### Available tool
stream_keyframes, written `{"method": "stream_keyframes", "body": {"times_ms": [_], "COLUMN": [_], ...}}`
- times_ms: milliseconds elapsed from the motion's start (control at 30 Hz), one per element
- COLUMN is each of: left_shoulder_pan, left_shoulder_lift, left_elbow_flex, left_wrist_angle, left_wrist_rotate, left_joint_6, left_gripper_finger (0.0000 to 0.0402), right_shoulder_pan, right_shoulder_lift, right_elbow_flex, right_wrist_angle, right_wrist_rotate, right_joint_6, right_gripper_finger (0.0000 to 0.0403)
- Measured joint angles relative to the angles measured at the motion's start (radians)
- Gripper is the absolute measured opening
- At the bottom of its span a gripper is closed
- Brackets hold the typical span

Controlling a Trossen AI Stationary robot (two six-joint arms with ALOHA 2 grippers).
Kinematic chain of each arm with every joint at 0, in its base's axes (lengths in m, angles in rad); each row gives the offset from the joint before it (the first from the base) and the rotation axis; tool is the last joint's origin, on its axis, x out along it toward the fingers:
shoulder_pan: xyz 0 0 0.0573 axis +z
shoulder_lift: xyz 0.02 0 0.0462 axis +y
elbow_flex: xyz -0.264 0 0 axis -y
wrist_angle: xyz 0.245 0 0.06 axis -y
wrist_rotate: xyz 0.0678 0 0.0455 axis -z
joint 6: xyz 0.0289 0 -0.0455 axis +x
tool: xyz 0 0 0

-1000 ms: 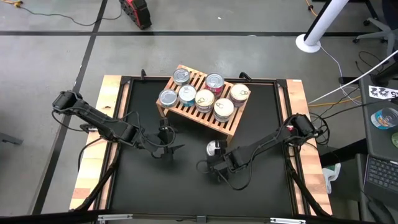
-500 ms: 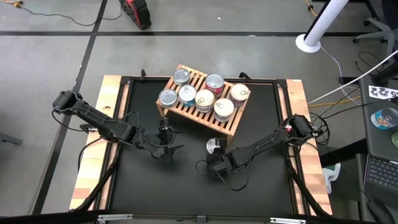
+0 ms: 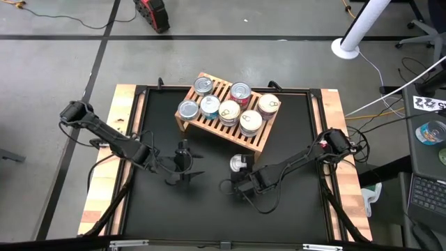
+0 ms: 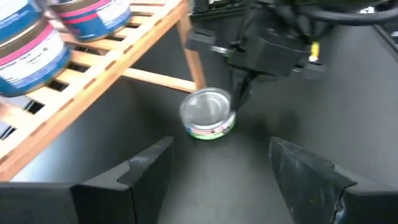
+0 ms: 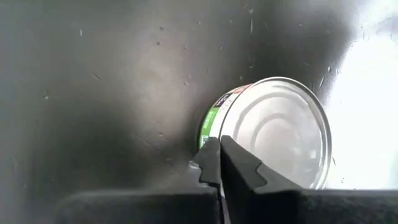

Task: Stack canned seafood by type on shelf
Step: Stack the green tuna can on top of the green tuna can on the shelf

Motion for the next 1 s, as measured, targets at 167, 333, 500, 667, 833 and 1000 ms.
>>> {"method": "stream_keyframes", "body": {"times_ms": [167, 333, 500, 667, 833, 1000], "left_shoulder_pan": [-0.04, -0.075, -0.088, -0.087, -0.087, -0.087], "left_shoulder_lift": [0.046, 0.154, 0.294, 0.419, 0.499, 0.525], "left_elbow_flex": [0.0, 0.0, 0.0, 0.0, 0.006, 0.006], "left_wrist_angle": [0.031, 0.155, 0.325, 0.453, 0.477, 0.477], "left_wrist_rotate": [0.028, 0.03, 0.03, 0.028, 0.023, 0.013], "left_joint_6": [0.013, 0.112, 0.275, 0.423, 0.494, 0.533], "left_gripper_finger": [0.0263, 0.0263, 0.0263, 0.0262, 0.0262, 0.0262], "right_shoulder_pan": [-0.001, -0.001, 0.0, 0.0, 0.0, 0.0], "right_shoulder_lift": [0.004, 0.008, 0.008, 0.005, 0.005, 0.004], "right_elbow_flex": [0.035, 0.081, 0.092, 0.094, 0.095, 0.095], "right_wrist_angle": [-0.004, 0.002, 0.069, 0.164, 0.239, 0.298], "right_wrist_rotate": [-0.022, -0.07, -0.13, -0.199, -0.216, -0.218], "right_joint_6": [-0.003, -0.007, -0.008, -0.008, -0.008, -0.008], "right_gripper_finger": [0.0003, 0.0001, 0.0001, 0.0001, 0.0001, 0.0001]}}
